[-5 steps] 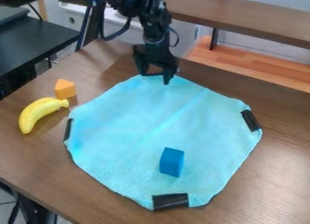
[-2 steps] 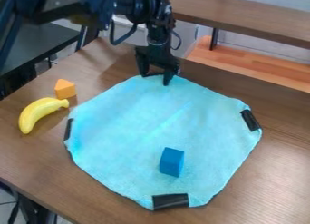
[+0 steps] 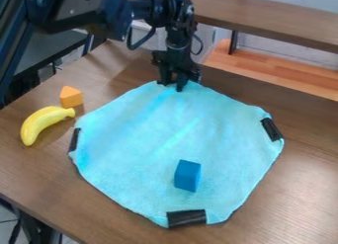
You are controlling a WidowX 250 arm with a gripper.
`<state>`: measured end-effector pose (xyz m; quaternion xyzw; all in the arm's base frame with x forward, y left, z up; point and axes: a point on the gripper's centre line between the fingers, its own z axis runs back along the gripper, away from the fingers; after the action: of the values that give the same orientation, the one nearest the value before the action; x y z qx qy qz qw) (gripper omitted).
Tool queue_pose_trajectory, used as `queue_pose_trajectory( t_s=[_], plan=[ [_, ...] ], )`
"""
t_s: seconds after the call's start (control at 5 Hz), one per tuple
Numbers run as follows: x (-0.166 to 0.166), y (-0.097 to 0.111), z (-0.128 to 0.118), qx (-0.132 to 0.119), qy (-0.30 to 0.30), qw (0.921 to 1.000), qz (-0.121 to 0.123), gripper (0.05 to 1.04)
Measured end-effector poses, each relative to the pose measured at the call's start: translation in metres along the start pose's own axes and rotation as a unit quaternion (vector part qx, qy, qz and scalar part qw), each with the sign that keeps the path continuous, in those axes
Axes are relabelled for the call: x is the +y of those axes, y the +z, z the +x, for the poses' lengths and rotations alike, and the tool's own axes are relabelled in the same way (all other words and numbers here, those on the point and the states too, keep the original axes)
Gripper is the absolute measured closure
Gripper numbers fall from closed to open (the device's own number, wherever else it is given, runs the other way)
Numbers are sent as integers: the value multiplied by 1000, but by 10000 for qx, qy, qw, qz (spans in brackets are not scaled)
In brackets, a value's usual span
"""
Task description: Fold the cloth from top left to bottom right
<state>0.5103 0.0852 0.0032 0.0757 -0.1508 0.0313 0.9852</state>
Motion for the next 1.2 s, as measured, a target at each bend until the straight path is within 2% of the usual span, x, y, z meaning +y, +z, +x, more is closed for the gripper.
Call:
queue_pose_trajectory(
  t_s=[0.2, 0.4, 0.8, 1.2],
  plan=[
    [-5, -2, -2, 6, 33, 9999, -136, 881],
    [-8, 3, -12, 50, 78, 9994, -332, 1012],
    [-16, 49, -31, -243, 134, 9972, -700, 1035],
    [-37, 89, -66, -631, -114, 9941, -879, 1035]
  ],
)
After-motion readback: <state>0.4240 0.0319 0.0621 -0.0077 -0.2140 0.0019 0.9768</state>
